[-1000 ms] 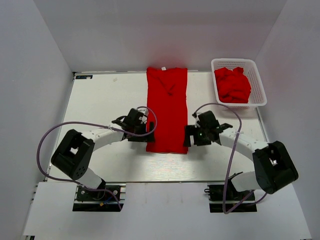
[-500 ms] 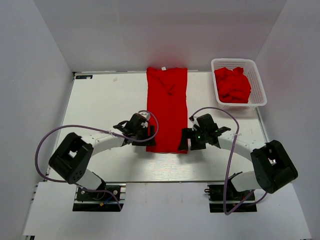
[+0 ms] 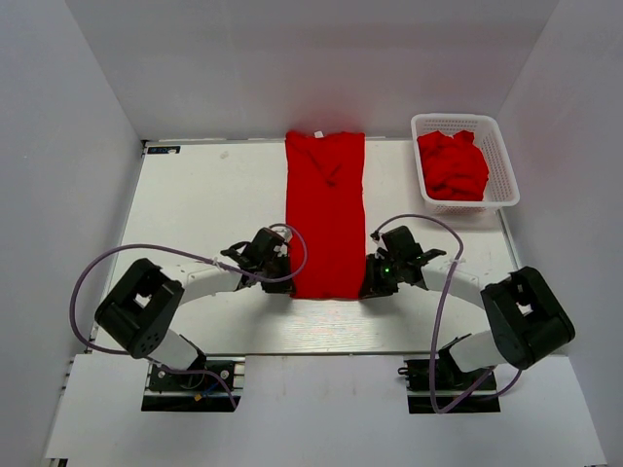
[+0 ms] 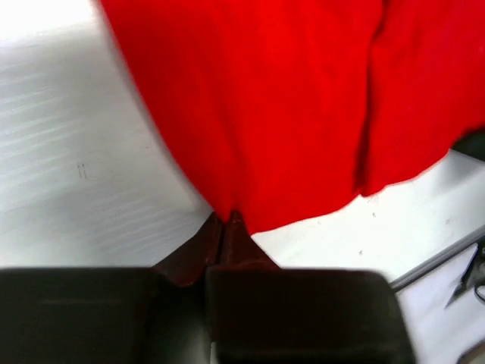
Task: Fold and stack the t-shirts
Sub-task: Grab the bottom of the folded rectangular tshirt with both arms, then fold the folded rectangular tshirt in 1/3 of the way
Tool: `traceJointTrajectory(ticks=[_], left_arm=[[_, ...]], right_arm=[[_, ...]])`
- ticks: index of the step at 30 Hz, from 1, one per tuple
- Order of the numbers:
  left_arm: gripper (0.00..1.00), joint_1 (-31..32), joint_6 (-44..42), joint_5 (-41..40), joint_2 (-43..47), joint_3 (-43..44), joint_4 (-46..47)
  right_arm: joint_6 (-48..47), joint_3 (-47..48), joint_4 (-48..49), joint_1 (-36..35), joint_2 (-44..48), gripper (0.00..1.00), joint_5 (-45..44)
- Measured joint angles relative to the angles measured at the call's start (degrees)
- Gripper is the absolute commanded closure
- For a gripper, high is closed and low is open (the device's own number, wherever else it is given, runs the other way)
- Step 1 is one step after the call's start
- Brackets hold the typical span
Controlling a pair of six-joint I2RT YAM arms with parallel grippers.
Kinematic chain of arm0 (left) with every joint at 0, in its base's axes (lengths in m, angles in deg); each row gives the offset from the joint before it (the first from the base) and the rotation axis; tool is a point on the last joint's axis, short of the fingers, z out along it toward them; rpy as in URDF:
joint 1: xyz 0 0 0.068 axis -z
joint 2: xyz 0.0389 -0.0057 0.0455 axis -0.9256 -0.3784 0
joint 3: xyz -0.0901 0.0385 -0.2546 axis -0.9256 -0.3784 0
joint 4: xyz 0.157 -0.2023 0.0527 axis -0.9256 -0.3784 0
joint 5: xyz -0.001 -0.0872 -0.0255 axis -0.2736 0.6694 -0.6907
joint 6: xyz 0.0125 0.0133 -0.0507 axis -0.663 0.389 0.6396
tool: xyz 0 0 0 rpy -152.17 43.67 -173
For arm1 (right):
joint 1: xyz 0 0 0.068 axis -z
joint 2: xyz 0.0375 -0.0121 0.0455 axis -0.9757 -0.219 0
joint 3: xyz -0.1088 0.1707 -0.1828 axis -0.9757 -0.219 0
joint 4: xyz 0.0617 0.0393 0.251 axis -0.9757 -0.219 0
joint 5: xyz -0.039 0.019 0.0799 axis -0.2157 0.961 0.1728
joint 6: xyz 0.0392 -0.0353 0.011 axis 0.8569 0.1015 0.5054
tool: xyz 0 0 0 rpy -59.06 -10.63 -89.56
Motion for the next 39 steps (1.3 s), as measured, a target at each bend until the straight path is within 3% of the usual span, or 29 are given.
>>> traceJointTrajectory(ticks=[3,9,17,27,39], left_arm=[[1.00,0.1,0.5,1.5,-0.5,0.1,-0.2],[1.00,0.4,0.8,1.8,0.4,1.4,-4.7],[1.00,0.7,-2.8,0.9,1.5,5.8,-17.3],[1.00,-1.1,-5.4,-2.6,-8.3,22.5,-21.7],[1.00,-9.8,-6.1,-4.0,-12.6,30.1,-22.0]], right_arm=[[0.3,-0.2,-0.1,0.0,-0.2,1.00,-0.4],[-0.3,-0.9,-1.4,0.0,2.0,1.00,-0.9],[-2.4,0.9,-4.3,0.0,7.9,1.00,-2.6],[-3.5,12.0,-5.1,0.7,-2.2,1.00,-3.8],[-4.2,23.0,-7.0,3.0,-8.5,1.00,-7.3]])
